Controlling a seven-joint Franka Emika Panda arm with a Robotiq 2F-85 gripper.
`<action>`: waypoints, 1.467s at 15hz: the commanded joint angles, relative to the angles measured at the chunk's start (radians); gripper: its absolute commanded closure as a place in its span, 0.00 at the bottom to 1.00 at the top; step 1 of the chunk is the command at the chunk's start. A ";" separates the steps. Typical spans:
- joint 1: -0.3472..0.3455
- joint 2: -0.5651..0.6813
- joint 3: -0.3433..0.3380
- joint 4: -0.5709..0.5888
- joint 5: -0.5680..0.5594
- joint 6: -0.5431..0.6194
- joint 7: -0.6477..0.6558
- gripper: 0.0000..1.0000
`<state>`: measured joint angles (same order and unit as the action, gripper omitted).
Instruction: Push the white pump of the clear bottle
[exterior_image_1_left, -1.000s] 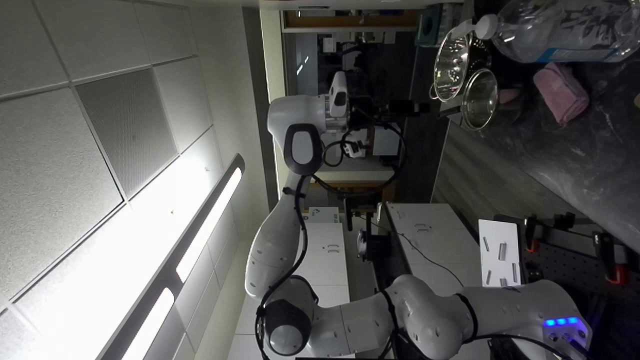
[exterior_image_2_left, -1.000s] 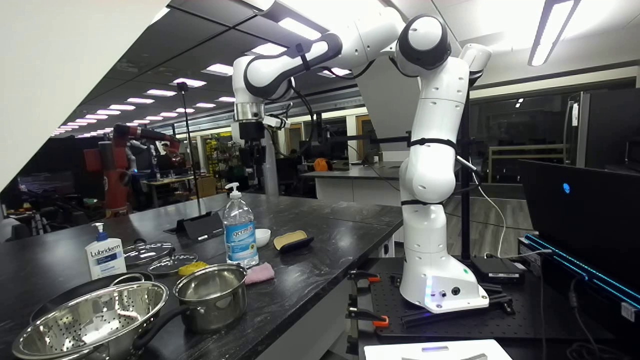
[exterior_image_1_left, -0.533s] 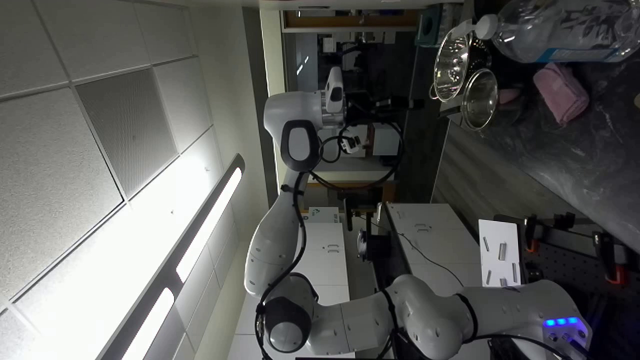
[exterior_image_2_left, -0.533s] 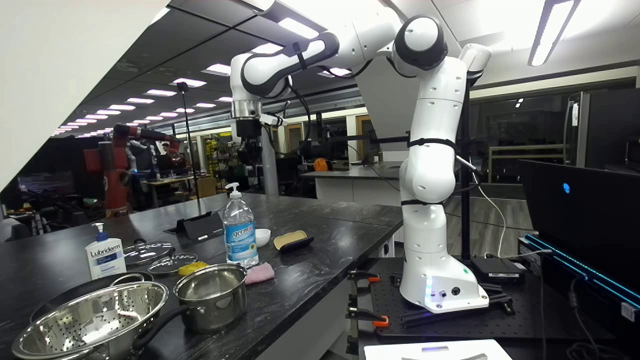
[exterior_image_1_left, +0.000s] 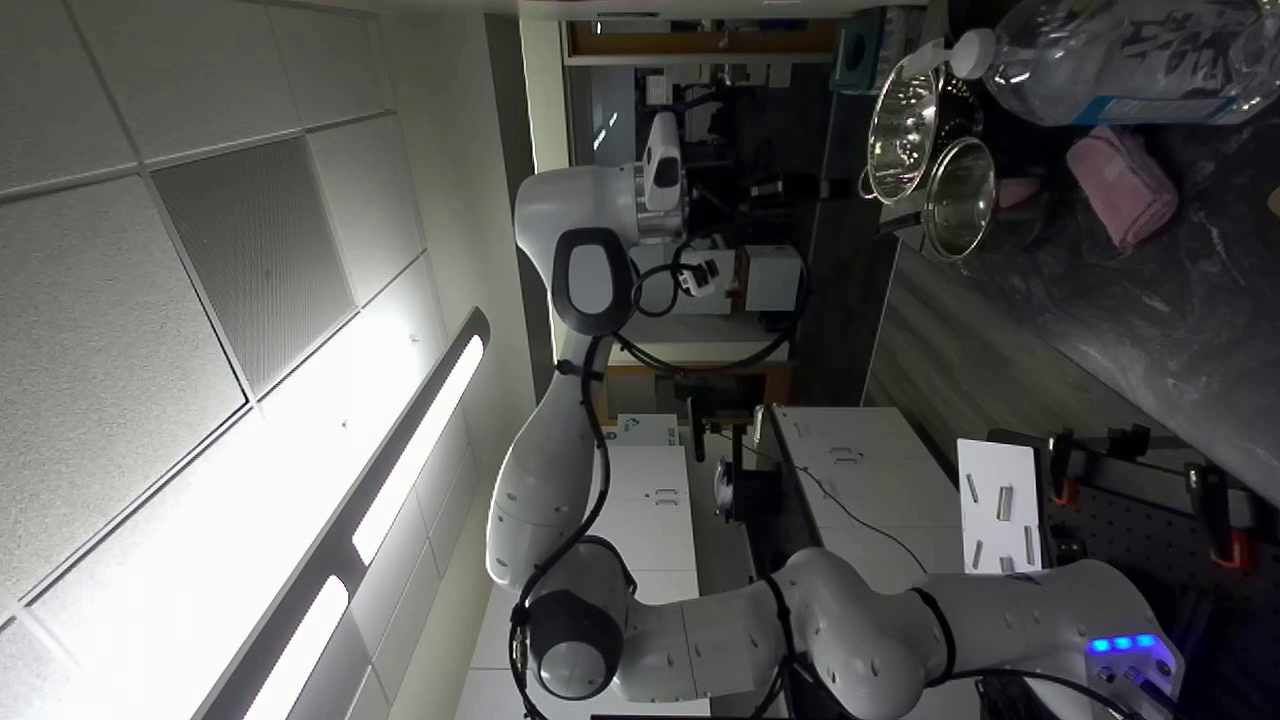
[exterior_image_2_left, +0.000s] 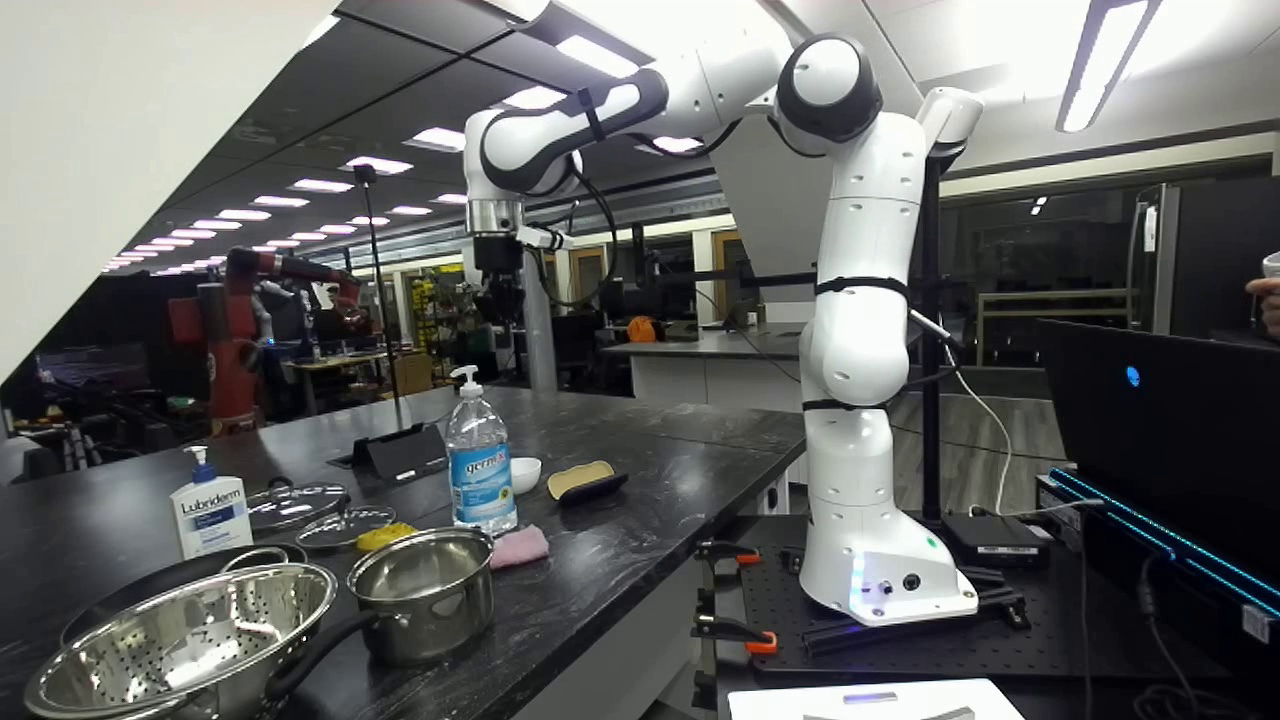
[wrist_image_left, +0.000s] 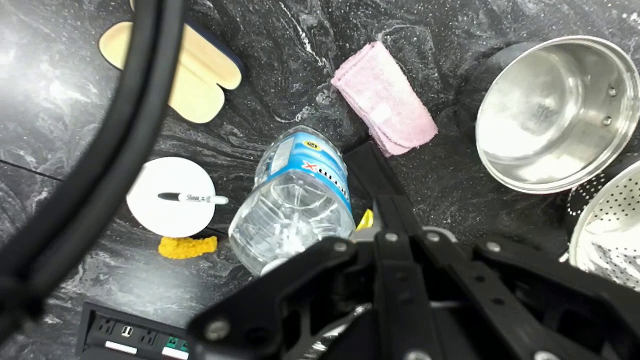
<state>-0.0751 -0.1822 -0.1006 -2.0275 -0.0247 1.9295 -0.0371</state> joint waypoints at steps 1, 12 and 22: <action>-0.013 0.040 -0.009 0.054 -0.012 -0.018 -0.020 1.00; -0.029 0.147 -0.013 0.175 -0.024 -0.033 -0.030 1.00; -0.046 0.248 -0.022 0.285 -0.023 -0.043 -0.049 1.00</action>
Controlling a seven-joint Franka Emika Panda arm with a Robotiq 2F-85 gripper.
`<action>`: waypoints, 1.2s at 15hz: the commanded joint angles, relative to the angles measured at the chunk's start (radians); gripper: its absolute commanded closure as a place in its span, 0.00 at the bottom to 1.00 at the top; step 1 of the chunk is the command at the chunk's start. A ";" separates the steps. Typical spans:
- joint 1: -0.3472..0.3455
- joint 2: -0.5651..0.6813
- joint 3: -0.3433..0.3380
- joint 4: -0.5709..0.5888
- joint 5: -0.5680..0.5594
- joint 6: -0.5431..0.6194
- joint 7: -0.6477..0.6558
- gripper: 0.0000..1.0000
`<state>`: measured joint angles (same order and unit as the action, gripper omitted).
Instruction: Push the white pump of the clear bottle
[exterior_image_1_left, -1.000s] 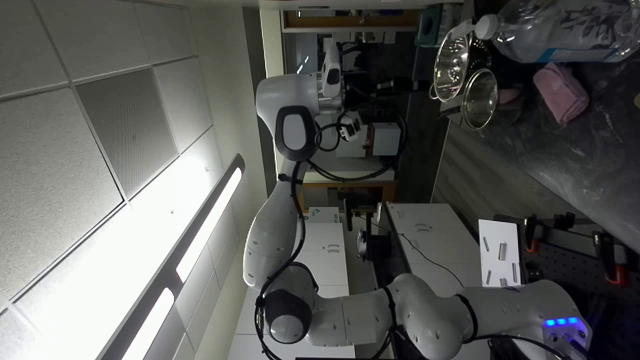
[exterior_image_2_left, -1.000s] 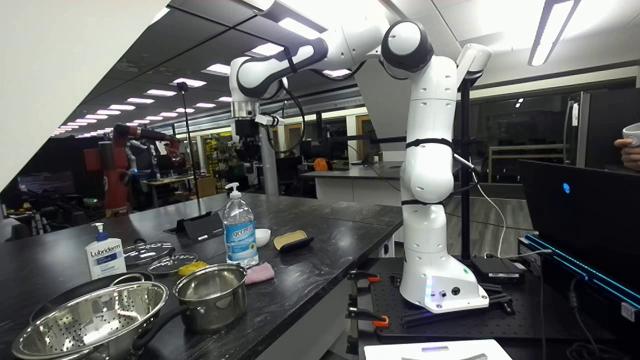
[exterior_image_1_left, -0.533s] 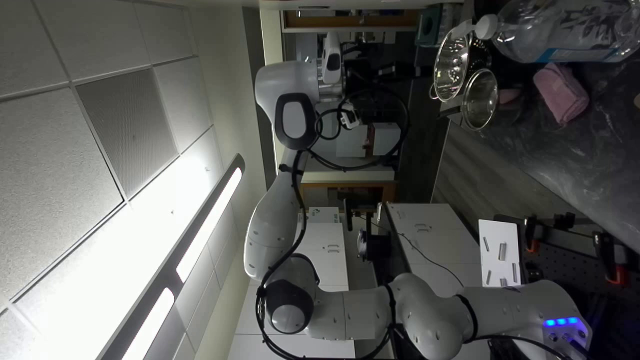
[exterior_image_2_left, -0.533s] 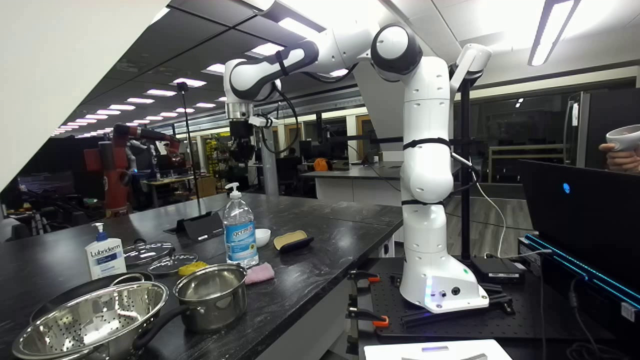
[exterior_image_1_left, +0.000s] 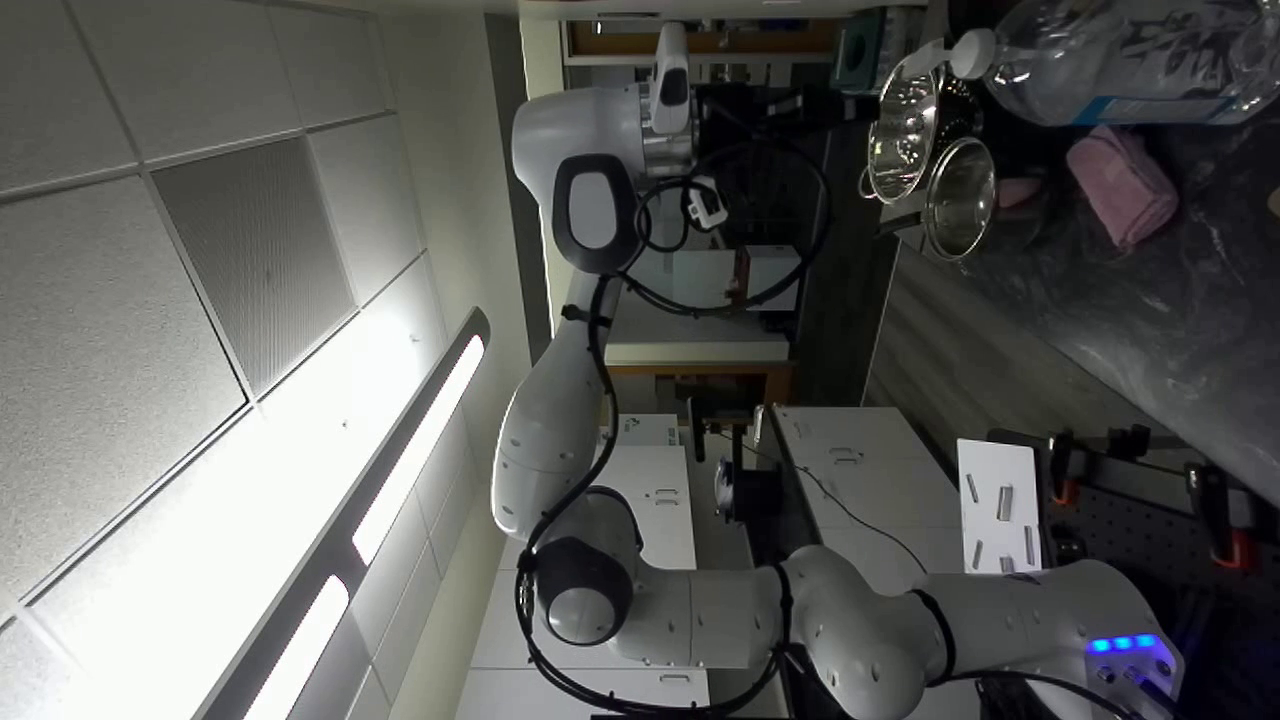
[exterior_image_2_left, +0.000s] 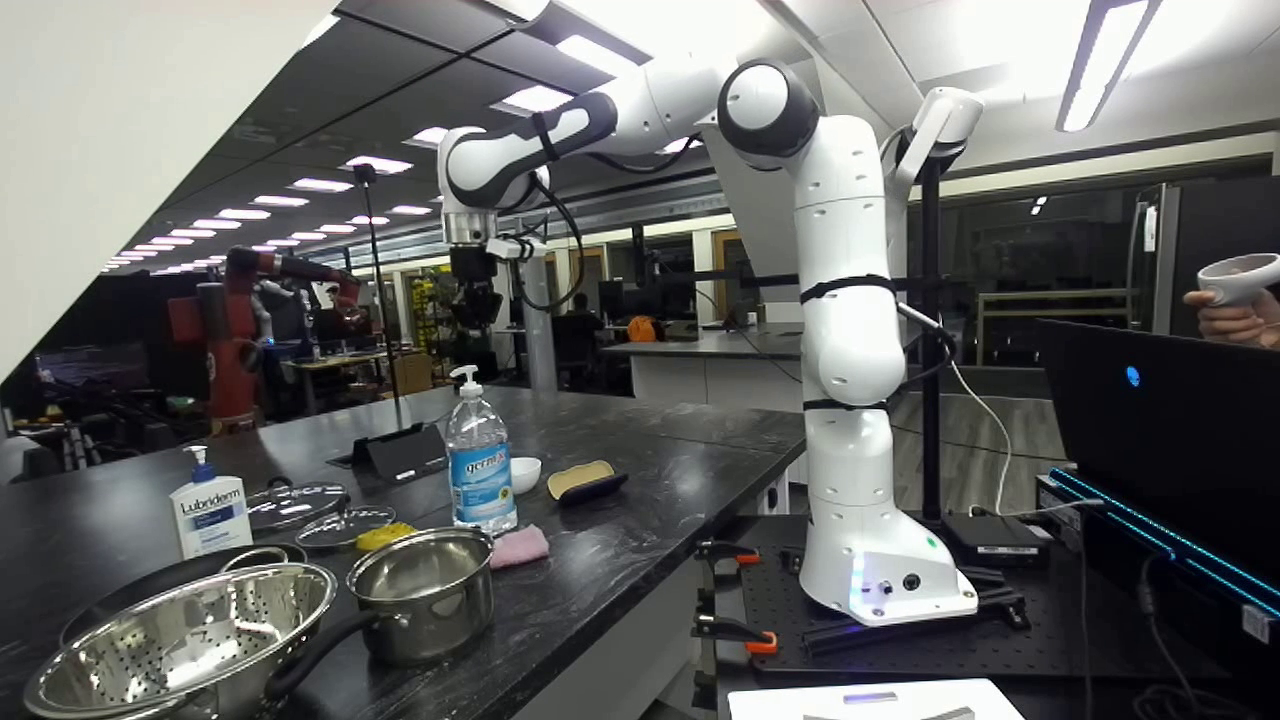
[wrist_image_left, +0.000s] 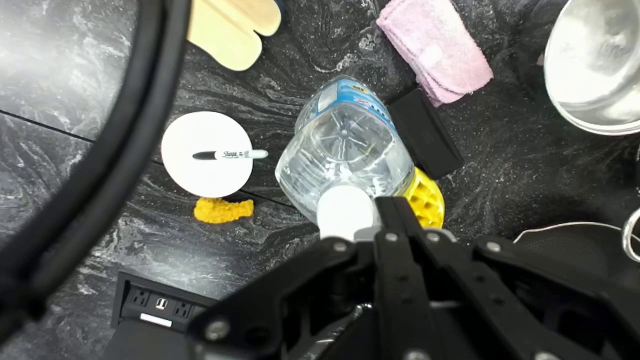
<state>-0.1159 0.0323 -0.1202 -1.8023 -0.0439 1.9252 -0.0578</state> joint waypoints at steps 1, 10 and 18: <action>-0.007 0.041 -0.002 0.068 -0.004 -0.039 -0.028 1.00; -0.028 0.108 -0.007 0.142 0.010 -0.055 -0.053 1.00; -0.039 0.142 -0.004 0.174 0.008 -0.063 -0.084 1.00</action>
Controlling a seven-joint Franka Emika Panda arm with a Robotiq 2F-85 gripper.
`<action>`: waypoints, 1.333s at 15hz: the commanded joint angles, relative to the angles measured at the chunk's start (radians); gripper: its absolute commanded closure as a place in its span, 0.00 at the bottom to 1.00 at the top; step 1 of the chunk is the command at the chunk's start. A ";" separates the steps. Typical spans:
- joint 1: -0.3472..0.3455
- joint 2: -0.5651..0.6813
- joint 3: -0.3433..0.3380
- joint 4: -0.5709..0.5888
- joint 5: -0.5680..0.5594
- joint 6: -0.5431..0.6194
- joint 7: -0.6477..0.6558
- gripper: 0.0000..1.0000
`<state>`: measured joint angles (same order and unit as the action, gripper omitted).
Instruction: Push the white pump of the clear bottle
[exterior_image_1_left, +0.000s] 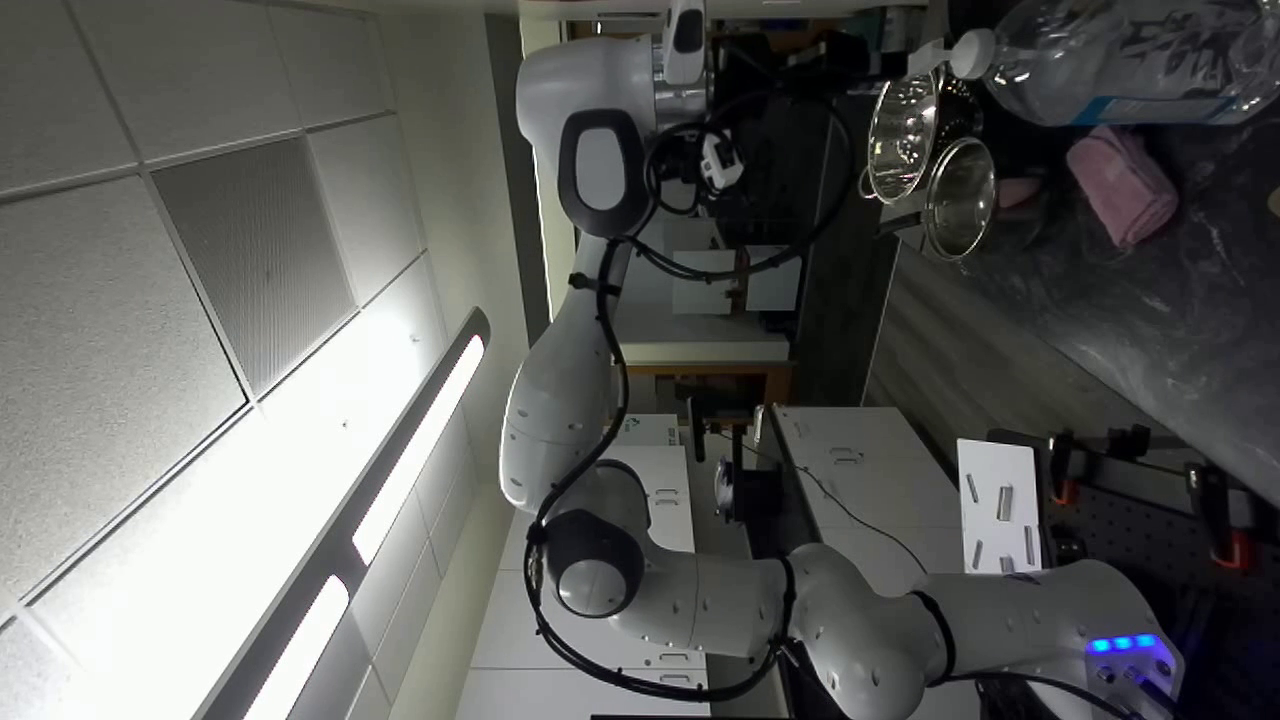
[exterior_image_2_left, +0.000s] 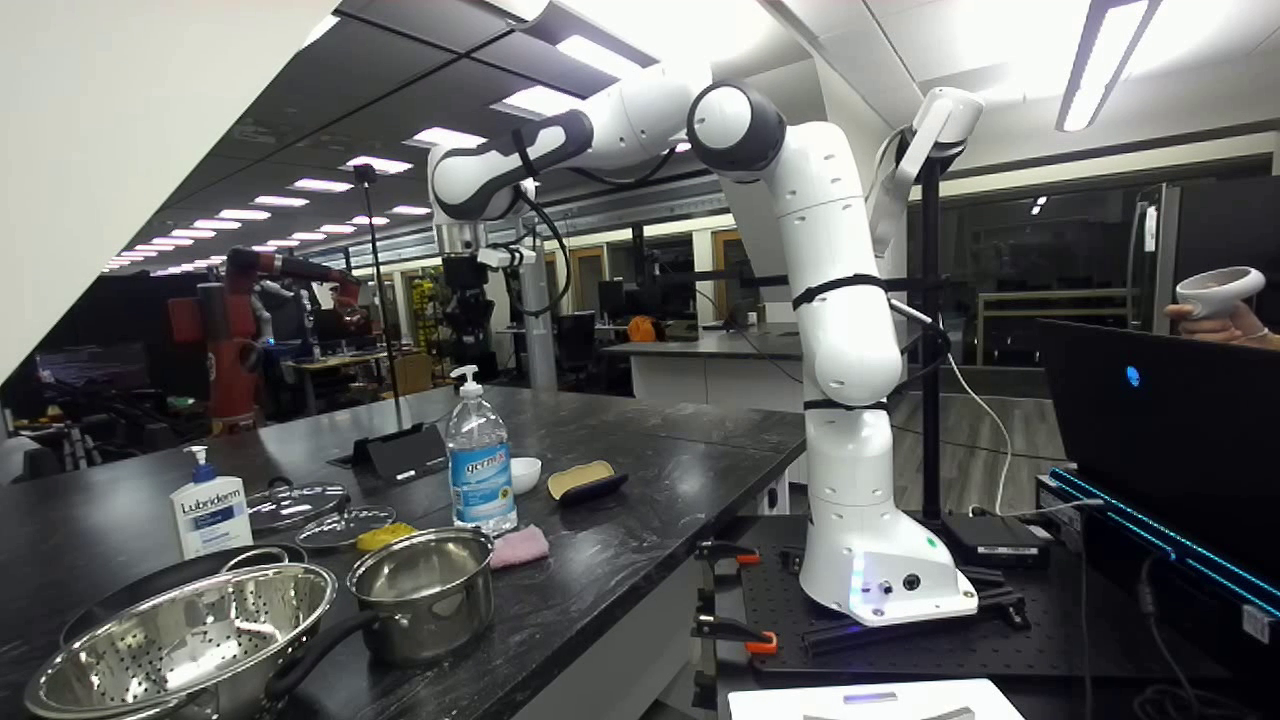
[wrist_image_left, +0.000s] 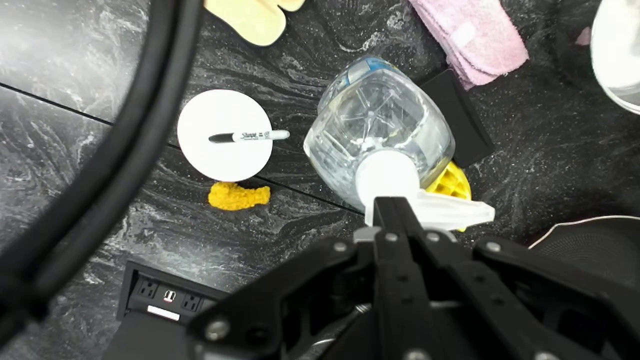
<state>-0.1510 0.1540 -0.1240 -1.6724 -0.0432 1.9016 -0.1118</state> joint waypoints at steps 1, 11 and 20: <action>-0.004 0.024 0.000 0.047 0.007 -0.040 -0.031 1.00; -0.002 0.047 0.007 0.069 0.017 -0.039 -0.051 1.00; 0.000 0.065 0.014 0.075 0.021 -0.038 -0.050 1.00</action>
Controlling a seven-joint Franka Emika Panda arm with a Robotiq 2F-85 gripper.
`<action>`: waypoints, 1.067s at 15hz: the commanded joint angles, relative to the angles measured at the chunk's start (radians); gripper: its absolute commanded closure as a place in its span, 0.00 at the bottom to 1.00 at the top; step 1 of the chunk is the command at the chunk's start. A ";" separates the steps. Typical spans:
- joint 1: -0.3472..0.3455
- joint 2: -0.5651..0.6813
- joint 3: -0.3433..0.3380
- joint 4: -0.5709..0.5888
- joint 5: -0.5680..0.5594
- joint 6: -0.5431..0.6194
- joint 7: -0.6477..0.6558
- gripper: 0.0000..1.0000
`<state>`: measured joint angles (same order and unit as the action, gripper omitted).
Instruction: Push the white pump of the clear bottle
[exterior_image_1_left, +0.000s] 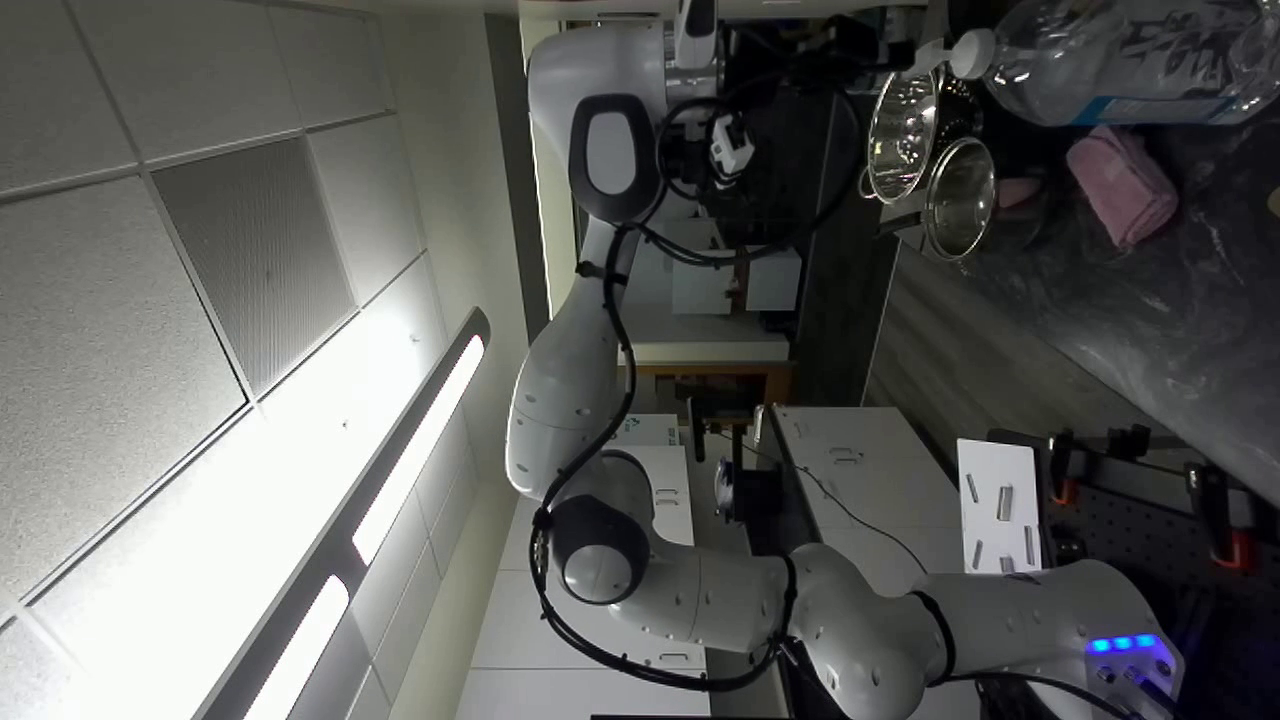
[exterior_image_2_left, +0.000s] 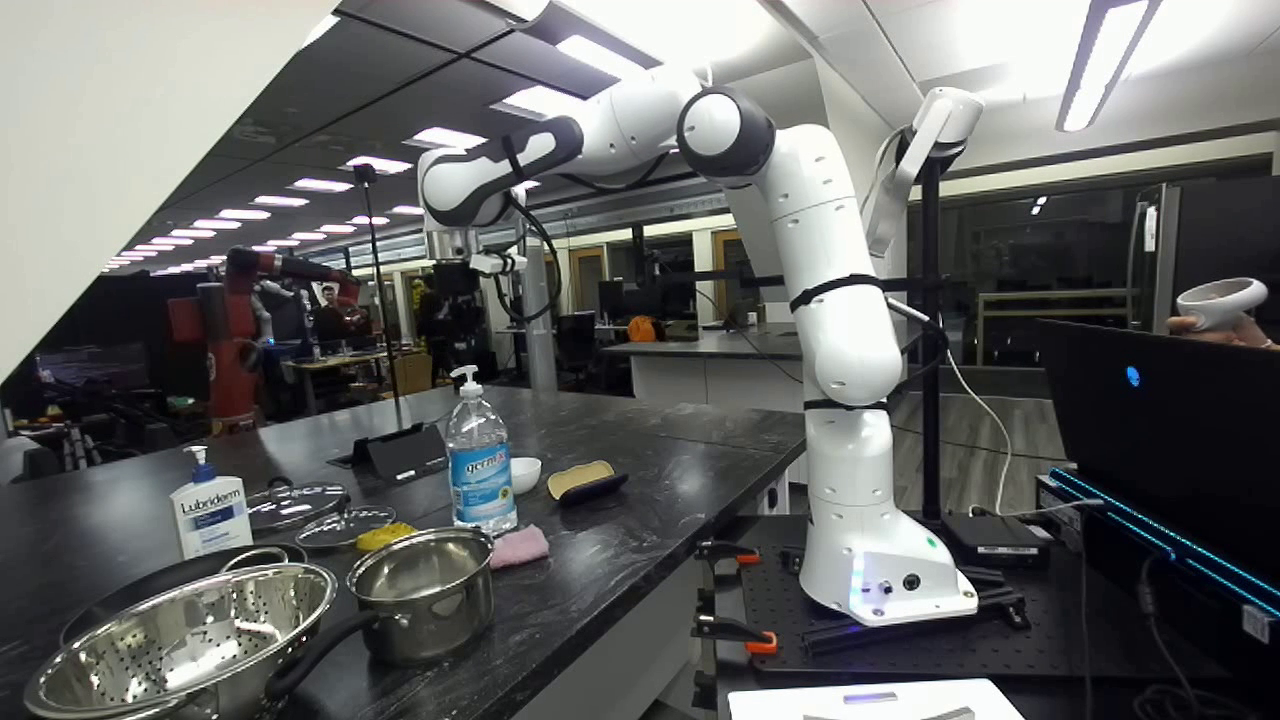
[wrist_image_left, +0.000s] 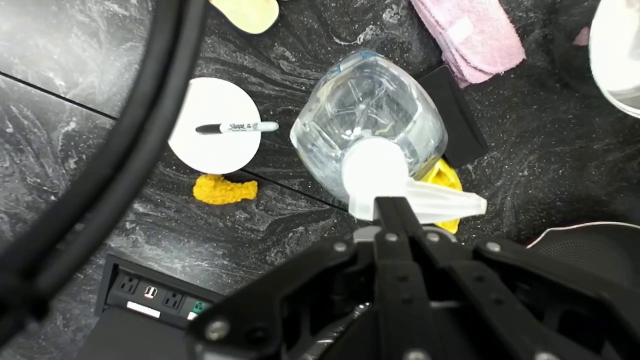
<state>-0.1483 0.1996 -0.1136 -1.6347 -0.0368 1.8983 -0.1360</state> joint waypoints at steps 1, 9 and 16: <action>-0.003 0.022 0.004 0.038 0.015 -0.035 -0.026 1.00; -0.005 0.037 0.005 0.045 0.019 -0.037 -0.027 1.00; -0.010 0.043 0.005 0.044 0.029 -0.033 -0.036 1.00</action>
<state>-0.1485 0.2236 -0.1129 -1.6201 -0.0335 1.8958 -0.1369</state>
